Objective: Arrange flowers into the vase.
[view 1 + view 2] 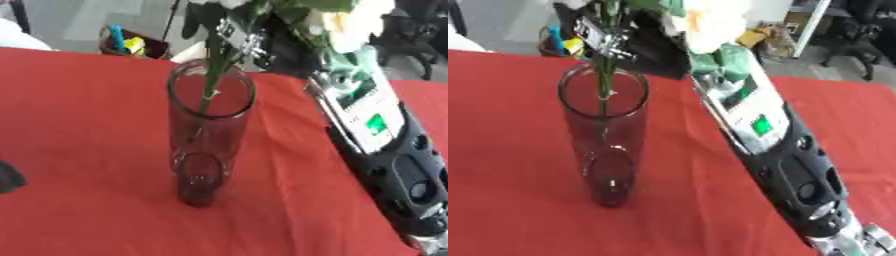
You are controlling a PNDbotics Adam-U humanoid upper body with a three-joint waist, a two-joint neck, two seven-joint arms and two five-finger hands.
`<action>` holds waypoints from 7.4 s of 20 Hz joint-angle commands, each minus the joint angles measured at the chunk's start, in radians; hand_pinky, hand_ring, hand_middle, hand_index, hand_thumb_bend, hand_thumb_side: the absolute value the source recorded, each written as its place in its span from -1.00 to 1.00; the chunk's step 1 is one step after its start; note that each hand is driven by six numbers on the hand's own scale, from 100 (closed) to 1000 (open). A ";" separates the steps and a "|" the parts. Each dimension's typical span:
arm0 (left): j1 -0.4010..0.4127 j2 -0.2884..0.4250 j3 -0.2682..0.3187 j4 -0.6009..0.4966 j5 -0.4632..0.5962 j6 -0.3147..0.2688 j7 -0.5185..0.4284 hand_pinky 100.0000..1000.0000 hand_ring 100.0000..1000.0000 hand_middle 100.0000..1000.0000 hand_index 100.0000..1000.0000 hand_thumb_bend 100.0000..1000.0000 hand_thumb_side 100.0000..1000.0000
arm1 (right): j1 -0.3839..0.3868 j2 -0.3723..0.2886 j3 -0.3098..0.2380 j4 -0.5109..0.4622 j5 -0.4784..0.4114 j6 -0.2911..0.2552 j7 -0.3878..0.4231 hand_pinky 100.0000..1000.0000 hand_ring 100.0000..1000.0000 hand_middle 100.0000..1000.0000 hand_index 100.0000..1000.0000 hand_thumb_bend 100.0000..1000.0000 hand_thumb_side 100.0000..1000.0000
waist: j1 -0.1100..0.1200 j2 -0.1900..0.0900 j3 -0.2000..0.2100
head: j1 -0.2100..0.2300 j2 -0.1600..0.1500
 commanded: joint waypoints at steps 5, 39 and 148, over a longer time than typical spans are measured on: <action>0.000 0.008 -0.002 -0.016 0.005 0.003 -0.001 -0.13 -0.22 0.29 0.46 -1.00 0.93 | 0.003 -0.033 -0.016 -0.019 0.049 -0.043 0.071 0.83 1.00 0.01 0.11 -1.00 0.78 | 0.012 -0.025 -0.006 | 0.019 -0.004; -0.003 0.004 -0.005 -0.016 -0.008 0.016 -0.017 -0.14 -0.20 0.31 0.46 -1.00 0.96 | 0.034 -0.055 -0.020 -0.019 0.089 -0.200 0.155 0.95 1.00 0.34 0.63 -1.00 1.00 | 0.005 -0.010 -0.015 | 0.064 -0.021; -0.005 -0.001 -0.020 -0.016 -0.047 0.045 -0.073 -0.13 -0.18 0.35 0.44 -1.00 1.00 | 0.120 -0.366 -0.100 0.091 -0.139 -0.340 0.338 1.00 1.00 0.67 1.00 -0.34 1.00 | -0.021 0.021 -0.020 | 0.125 -0.025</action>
